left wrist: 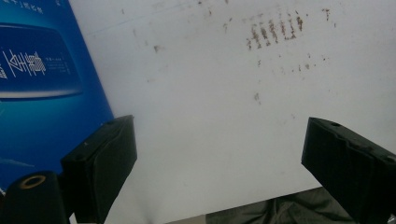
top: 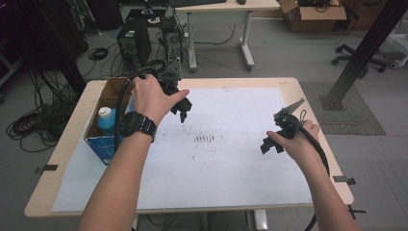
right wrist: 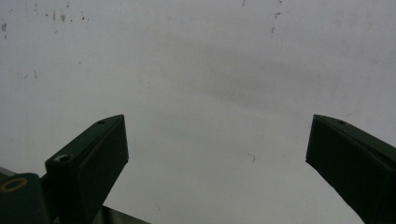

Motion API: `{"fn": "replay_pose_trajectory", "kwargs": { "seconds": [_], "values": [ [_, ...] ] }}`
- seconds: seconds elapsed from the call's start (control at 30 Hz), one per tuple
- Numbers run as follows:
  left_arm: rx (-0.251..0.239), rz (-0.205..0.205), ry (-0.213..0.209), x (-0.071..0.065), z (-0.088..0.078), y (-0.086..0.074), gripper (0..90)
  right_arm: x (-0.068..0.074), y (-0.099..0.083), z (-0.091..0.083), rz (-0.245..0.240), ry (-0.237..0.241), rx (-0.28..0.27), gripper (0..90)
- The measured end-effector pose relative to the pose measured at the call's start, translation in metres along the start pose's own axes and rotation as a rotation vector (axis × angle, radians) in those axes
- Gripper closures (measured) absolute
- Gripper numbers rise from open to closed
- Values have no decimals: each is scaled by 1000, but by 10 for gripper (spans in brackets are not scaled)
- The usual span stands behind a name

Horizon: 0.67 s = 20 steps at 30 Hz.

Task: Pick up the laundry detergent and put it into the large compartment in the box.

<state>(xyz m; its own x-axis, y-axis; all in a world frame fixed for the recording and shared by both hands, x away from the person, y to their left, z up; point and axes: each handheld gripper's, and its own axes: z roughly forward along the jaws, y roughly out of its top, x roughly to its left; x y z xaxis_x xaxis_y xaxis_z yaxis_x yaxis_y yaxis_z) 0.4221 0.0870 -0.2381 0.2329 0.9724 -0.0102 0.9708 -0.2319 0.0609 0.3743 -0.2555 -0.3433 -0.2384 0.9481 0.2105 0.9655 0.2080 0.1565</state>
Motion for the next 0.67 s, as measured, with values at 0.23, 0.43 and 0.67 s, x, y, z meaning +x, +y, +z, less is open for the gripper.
{"fn": "replay_pose_trajectory", "kwargs": {
  "seconds": [0.23, 0.43, 0.67],
  "values": [
    [4, 6, 2, -1, 1, 0, 107, 0, -1, 0, -3, -2, -2, 57],
    [-2, 4, -5, 0, 3, -1, 108, 1, -1, 0, -3, -2, 1, 57],
    [-1, -2, -12, 2, 3, -2, 109, 2, 0, 0, -4, -2, 1, 57]
  ]
}}
